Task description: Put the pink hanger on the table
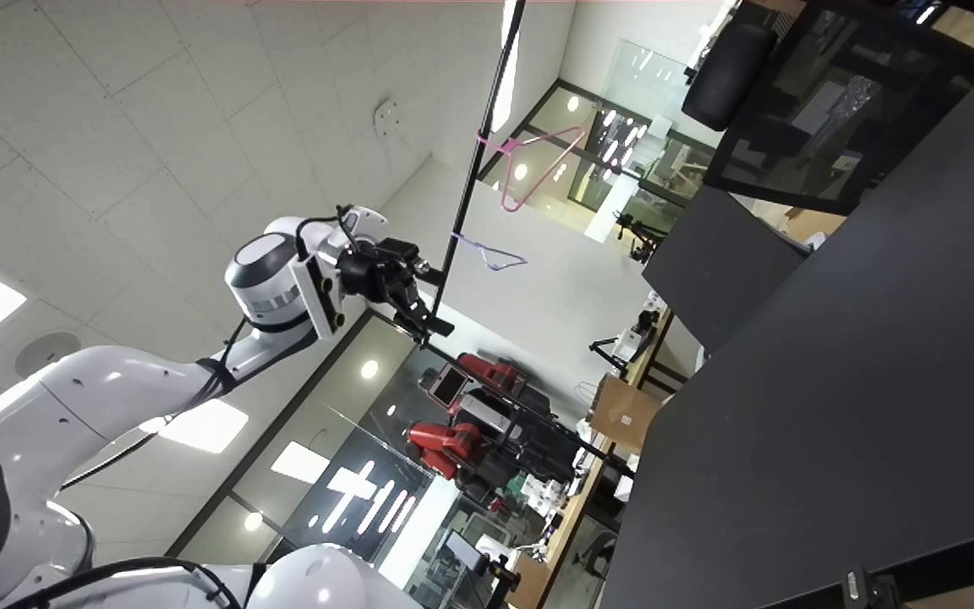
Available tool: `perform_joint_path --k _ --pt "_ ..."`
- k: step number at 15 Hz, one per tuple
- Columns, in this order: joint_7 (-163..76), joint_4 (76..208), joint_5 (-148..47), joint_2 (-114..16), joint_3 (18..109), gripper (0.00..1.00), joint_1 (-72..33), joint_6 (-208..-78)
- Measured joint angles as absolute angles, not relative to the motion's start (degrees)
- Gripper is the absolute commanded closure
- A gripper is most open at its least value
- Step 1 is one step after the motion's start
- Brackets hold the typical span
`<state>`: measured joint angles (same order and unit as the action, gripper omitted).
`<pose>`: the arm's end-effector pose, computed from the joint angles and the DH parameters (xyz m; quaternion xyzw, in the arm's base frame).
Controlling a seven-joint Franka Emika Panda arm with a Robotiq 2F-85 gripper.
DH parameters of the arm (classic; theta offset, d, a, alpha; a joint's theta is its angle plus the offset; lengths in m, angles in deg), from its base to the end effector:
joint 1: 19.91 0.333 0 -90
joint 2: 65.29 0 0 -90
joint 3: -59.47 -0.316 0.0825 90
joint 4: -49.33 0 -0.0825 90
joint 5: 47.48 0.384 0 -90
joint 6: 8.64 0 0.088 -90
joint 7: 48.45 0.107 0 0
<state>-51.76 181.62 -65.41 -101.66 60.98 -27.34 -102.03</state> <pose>0.3440 -0.0877 0.5724 0.9883 -0.0332 -0.0370 0.1445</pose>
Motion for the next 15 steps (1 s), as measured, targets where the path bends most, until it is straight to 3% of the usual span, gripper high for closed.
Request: perform_joint_path --k 7,15 --pt "-51.8 166.1 -69.6 -88.9 61.9 0.00 -27.9 -117.6" --pt "-48.0 140.6 -58.3 -69.5 62.4 0.00 -27.2 -122.9"
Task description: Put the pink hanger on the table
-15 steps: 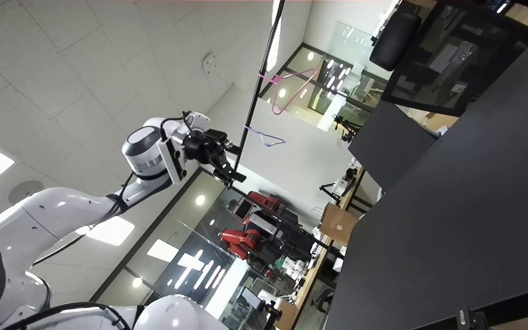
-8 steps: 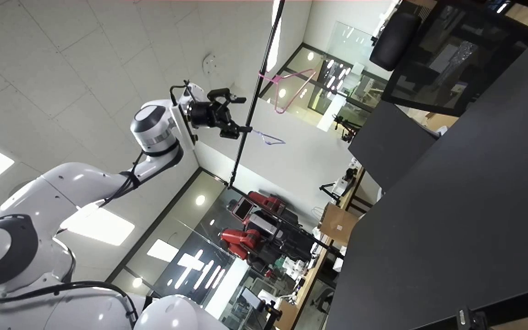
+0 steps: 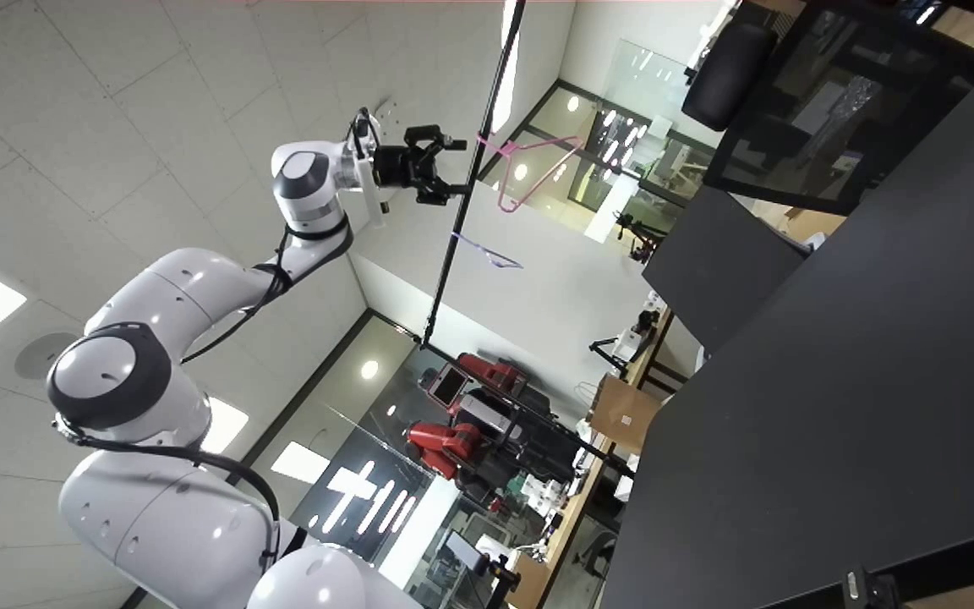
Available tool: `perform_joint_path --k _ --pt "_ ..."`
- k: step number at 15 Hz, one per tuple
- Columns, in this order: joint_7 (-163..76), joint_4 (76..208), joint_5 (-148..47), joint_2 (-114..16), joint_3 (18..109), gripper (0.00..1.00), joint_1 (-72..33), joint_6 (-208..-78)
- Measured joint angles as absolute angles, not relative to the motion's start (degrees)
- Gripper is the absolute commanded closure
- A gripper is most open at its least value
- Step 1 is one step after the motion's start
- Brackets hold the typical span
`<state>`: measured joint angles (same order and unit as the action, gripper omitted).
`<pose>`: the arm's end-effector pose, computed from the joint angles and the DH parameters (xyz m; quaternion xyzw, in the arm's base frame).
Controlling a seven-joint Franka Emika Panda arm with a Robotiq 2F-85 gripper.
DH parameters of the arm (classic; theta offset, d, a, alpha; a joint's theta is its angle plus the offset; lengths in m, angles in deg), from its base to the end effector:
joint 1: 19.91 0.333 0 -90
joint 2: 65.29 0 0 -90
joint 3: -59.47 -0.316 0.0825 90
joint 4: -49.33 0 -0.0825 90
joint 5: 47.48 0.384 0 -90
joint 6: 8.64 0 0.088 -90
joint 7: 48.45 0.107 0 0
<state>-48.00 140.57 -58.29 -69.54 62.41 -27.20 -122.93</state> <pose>0.5540 -0.1130 0.7031 0.9650 -0.0731 0.2263 0.1104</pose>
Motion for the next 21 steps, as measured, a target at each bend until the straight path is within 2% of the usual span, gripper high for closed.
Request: perform_joint_path --k 4,15,21 --pt "-48.0 134.8 -56.8 -64.8 62.4 0.00 -26.4 -121.3" --pt "-48.2 134.4 -56.6 -64.7 62.4 0.00 -26.4 -121.8" --pt "-47.1 134.5 -56.5 -59.1 61.6 0.00 -25.9 -142.0"
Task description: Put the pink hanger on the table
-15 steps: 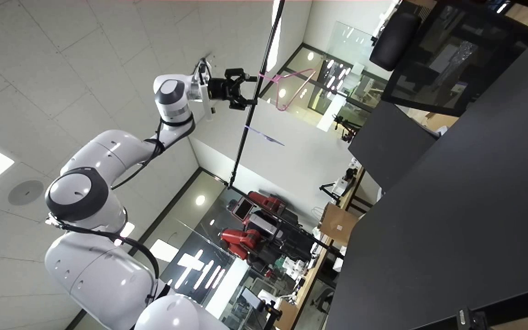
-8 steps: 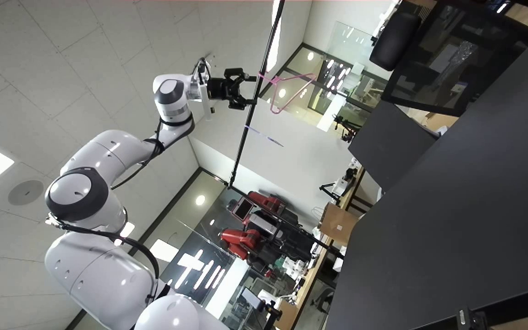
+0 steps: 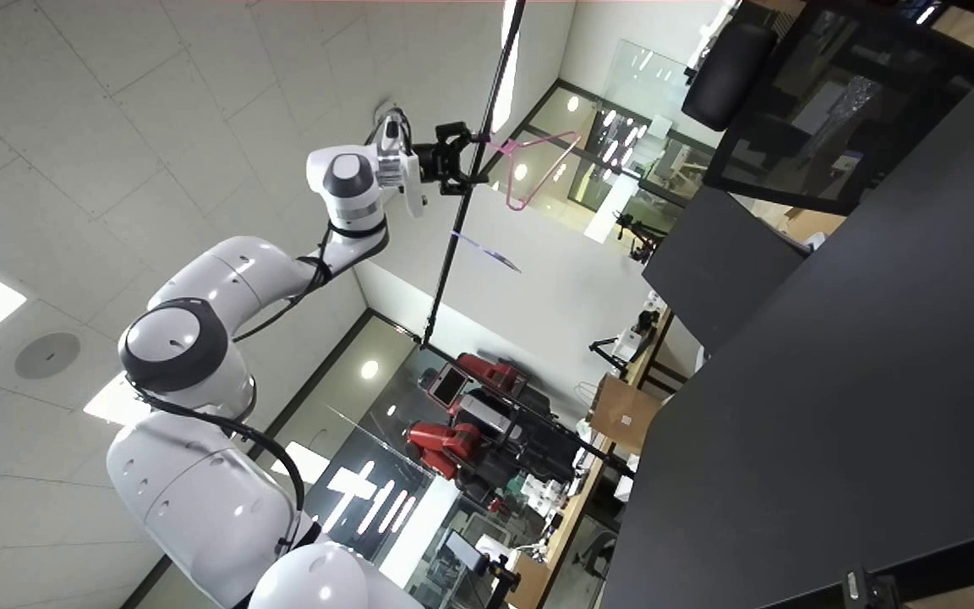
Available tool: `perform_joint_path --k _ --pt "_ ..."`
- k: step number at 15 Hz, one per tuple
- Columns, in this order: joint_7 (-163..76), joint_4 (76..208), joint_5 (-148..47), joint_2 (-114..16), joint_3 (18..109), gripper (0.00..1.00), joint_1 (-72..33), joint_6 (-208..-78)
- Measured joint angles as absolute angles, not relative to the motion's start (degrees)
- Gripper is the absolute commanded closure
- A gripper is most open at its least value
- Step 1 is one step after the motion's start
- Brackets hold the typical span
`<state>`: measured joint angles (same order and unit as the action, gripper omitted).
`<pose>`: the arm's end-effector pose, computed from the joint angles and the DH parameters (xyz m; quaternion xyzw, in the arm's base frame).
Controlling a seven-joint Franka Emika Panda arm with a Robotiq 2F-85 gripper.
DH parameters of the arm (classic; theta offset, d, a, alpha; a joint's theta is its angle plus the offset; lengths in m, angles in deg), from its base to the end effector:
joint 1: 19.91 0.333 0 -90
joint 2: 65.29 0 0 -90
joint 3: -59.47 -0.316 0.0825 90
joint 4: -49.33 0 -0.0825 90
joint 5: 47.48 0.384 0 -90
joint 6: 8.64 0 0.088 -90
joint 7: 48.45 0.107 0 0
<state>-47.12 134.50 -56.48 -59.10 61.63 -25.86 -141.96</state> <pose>0.6323 -0.0913 0.6912 0.9300 -0.0460 0.3519 0.0954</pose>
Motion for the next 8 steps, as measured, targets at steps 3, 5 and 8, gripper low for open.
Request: perform_joint_path --k 3,5,8 --pt "-45.6 133.8 -56.5 -54.7 61.5 0.00 -25.1 -152.1" --pt "-44.4 132.3 -56.5 -51.8 61.7 0.00 -24.4 -156.7" --pt "-43.0 129.3 -57.0 -48.2 62.3 0.26 -23.0 -162.7"
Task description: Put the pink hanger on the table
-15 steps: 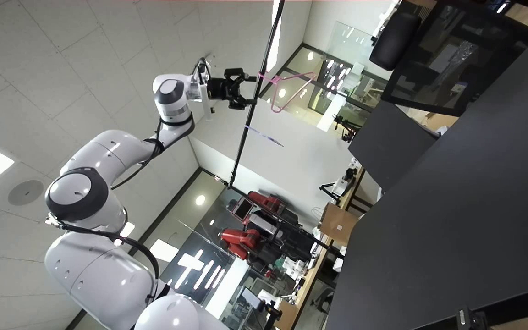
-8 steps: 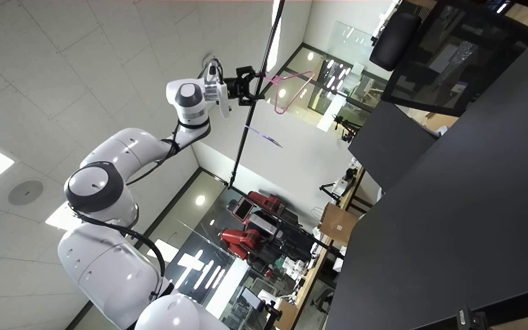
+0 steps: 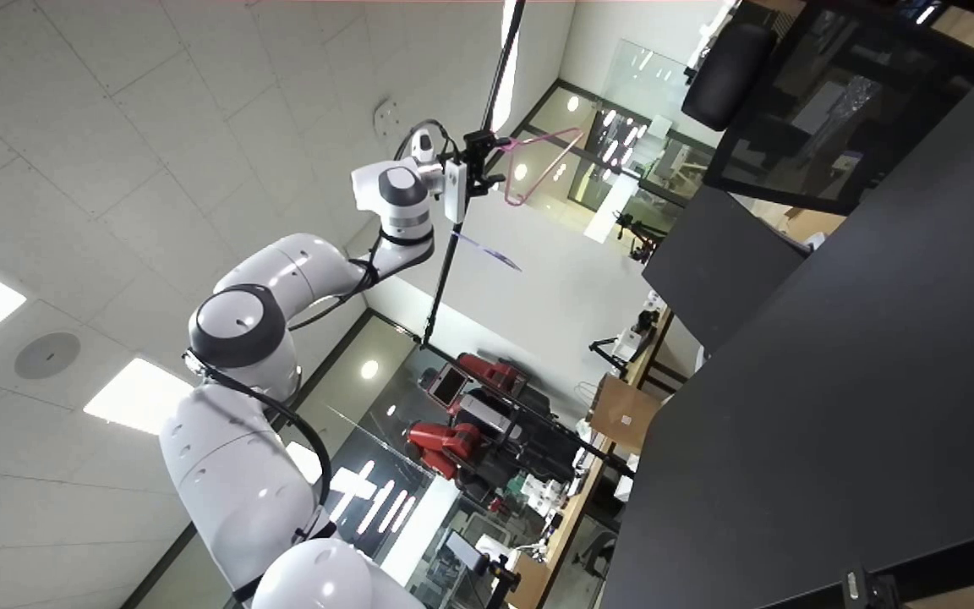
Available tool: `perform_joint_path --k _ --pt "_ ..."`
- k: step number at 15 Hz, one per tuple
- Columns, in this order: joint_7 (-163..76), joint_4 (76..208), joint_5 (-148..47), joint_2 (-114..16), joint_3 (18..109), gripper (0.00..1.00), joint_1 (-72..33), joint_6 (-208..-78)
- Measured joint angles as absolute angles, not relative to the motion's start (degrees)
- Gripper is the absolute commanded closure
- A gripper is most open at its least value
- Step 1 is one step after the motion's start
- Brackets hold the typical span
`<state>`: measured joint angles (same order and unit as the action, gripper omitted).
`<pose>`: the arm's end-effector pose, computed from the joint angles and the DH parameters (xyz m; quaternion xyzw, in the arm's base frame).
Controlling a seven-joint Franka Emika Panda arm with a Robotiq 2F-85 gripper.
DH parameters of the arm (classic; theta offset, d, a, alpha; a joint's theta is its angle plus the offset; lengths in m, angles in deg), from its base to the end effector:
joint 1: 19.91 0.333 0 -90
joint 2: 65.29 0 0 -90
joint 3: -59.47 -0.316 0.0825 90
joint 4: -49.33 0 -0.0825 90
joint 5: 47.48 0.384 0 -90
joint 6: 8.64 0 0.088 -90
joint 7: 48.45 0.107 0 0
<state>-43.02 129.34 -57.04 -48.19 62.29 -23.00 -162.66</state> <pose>0.6980 -0.0606 0.6601 0.8764 -0.0339 0.4744 0.0756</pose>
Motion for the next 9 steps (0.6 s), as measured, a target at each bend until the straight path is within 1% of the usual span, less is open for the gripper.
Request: perform_joint_path --k 1,2,4,8,9 --pt "-42.2 128.5 -57.9 -47.2 62.5 0.32 -22.6 -164.5" --pt "-41.3 127.7 -59.0 -46.4 62.9 0.41 -22.1 -166.4" --pt "-39.3 126.5 -61.3 -44.9 64.0 0.55 -21.0 -169.4" --pt "-36.6 124.3 -64.2 -43.1 66.8 0.82 -19.2 -170.8" --pt "-36.2 123.9 -64.5 -42.8 67.3 0.90 -18.9 -170.8"
